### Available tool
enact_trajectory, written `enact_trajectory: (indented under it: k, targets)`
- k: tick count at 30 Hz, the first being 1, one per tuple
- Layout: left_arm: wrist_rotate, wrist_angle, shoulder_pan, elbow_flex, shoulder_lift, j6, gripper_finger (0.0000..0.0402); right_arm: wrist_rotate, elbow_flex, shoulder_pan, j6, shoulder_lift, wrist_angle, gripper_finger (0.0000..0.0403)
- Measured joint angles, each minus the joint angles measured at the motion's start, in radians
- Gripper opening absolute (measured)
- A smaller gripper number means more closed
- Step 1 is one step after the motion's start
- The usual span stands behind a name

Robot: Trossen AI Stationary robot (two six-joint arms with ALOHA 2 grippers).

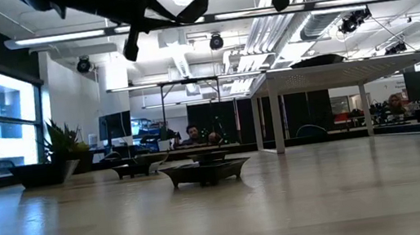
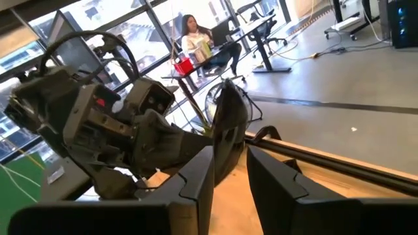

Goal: Pick & Place Mini shaped plates
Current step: Stack the leaf-shaped plate on top of the leaf-shaped plate on the shelf

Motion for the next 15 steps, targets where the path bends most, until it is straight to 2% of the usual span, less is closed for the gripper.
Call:
enact_trajectory:
  k: [7, 15]
  targets:
    - [-0.046, 0.0, 0.012, 0.004, 0.0, 0.026, 0.0, -0.031, 0.0, -0.015, -0.019, 0.001, 0.043, 0.0087]
    - [-0.094, 0.035, 0.011, 0.004, 0.0, 0.166, 0.0, -0.034, 0.0, -0.022, -0.021, 0.043, 0.064, 0.0087]
